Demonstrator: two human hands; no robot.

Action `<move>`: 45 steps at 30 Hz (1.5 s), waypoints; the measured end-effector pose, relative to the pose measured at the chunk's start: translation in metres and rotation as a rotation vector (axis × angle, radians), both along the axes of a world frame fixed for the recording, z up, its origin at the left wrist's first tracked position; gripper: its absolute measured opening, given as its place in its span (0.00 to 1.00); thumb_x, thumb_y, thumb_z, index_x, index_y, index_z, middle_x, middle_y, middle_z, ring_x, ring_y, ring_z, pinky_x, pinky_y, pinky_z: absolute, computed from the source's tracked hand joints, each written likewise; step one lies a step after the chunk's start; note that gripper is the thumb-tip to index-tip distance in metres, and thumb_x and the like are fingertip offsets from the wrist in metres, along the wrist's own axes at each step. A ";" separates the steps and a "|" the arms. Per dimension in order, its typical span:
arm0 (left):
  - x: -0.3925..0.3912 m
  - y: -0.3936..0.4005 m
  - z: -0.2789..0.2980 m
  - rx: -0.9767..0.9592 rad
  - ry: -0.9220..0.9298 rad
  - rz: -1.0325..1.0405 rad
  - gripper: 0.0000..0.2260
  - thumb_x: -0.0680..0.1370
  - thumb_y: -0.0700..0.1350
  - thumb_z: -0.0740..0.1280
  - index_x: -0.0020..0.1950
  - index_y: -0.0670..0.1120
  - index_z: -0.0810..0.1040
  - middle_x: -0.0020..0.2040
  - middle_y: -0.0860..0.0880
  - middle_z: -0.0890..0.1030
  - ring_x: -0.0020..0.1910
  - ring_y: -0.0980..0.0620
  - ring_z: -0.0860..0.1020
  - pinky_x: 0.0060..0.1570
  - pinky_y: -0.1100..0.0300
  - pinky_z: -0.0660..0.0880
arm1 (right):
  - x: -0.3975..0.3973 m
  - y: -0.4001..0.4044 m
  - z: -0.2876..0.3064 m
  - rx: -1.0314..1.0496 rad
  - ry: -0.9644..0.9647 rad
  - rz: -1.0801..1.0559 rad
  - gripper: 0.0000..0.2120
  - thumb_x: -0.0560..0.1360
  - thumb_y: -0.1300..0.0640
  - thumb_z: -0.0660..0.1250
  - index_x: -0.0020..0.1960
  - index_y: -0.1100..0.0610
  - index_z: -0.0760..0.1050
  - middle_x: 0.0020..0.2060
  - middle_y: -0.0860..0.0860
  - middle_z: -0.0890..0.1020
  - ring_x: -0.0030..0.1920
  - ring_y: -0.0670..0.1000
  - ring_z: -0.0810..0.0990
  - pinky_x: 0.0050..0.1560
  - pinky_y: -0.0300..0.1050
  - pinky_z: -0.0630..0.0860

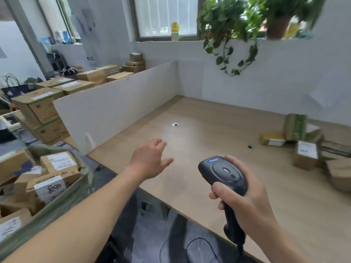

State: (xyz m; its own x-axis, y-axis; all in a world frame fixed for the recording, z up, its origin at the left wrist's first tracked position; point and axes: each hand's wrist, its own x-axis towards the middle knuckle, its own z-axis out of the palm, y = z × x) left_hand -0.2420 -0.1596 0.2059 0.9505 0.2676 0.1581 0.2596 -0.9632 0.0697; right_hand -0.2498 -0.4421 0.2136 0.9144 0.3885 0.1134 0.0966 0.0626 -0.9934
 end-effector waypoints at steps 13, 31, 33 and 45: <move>0.132 -0.257 0.006 -0.015 -0.028 -0.395 0.30 0.81 0.63 0.61 0.78 0.48 0.65 0.76 0.51 0.67 0.75 0.50 0.66 0.67 0.53 0.68 | 0.016 -0.227 0.009 -0.030 -0.030 -0.435 0.37 0.57 0.47 0.79 0.65 0.41 0.73 0.44 0.54 0.87 0.38 0.56 0.86 0.31 0.46 0.80; 0.370 -0.487 -0.059 -0.193 0.231 -0.849 0.38 0.73 0.61 0.74 0.77 0.47 0.66 0.71 0.47 0.73 0.68 0.47 0.72 0.64 0.53 0.73 | 0.122 -0.359 -0.025 -0.067 0.114 -0.935 0.41 0.57 0.47 0.86 0.66 0.44 0.73 0.43 0.57 0.86 0.38 0.58 0.84 0.32 0.45 0.81; 0.401 -0.510 -0.073 -0.221 0.261 -0.879 0.40 0.71 0.61 0.76 0.77 0.47 0.65 0.72 0.47 0.72 0.69 0.47 0.71 0.64 0.52 0.73 | 0.140 -0.365 -0.030 -0.043 0.142 -0.985 0.47 0.50 0.40 0.87 0.66 0.44 0.74 0.44 0.57 0.86 0.37 0.56 0.84 0.31 0.45 0.80; 0.525 -0.627 -0.141 -0.283 0.386 -0.931 0.53 0.66 0.62 0.79 0.82 0.56 0.49 0.82 0.42 0.46 0.81 0.37 0.47 0.73 0.36 0.64 | 0.213 -0.395 -0.068 -0.093 0.254 -1.162 0.51 0.46 0.40 0.86 0.67 0.45 0.75 0.53 0.53 0.87 0.48 0.57 0.87 0.43 0.46 0.82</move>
State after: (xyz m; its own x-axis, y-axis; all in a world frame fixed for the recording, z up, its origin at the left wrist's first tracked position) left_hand 0.2831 -0.7867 0.0645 0.7726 -0.6158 -0.1543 -0.5236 -0.7555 0.3937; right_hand -0.0369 -0.8376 0.1452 0.7160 -0.6899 -0.1067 -0.1524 -0.0053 -0.9883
